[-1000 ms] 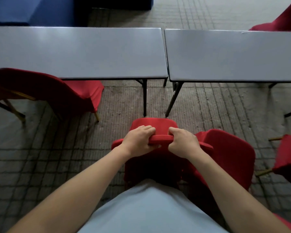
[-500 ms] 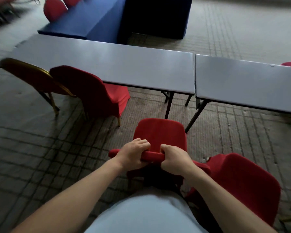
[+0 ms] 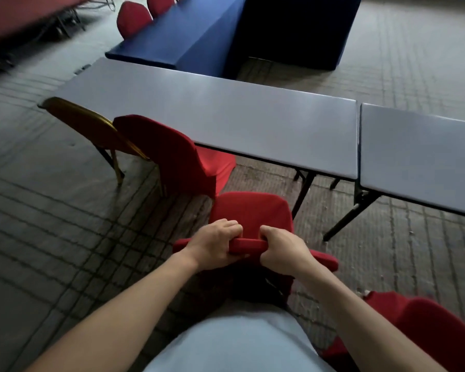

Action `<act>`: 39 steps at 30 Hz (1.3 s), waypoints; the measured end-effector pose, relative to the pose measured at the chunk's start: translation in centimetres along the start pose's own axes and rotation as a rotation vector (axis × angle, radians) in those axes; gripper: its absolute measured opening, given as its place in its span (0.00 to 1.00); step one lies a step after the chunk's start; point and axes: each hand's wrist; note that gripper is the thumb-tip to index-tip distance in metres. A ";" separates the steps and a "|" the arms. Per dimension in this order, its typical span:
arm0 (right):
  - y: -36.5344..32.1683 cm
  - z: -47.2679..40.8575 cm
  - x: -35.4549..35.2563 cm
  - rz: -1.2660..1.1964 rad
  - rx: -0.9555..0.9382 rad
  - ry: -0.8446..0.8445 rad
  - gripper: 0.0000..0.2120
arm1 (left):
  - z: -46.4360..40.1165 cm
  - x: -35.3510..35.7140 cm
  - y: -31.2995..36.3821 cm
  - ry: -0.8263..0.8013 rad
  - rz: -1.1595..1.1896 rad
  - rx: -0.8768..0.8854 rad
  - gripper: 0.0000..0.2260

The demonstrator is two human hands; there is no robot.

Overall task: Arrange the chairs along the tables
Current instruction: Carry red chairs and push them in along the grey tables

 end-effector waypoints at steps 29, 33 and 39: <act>10.7 -30.9 -14.9 -0.060 0.129 -0.049 0.13 | -34.1 -9.7 -10.7 -0.133 0.010 0.015 0.21; 10.0 -30.6 -14.5 -0.043 0.158 -0.028 0.12 | -33.5 -9.5 -10.9 -0.086 0.023 0.008 0.21; 9.2 -30.0 -14.7 -0.065 0.187 -0.043 0.10 | -33.0 -9.8 -10.8 -0.091 0.060 0.059 0.19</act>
Point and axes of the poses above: each hand's wrist, its own z-axis away from the middle knuckle, its own x-axis out of the palm, y = z × x, and after that the axes turned 14 degrees about -x, right-handed
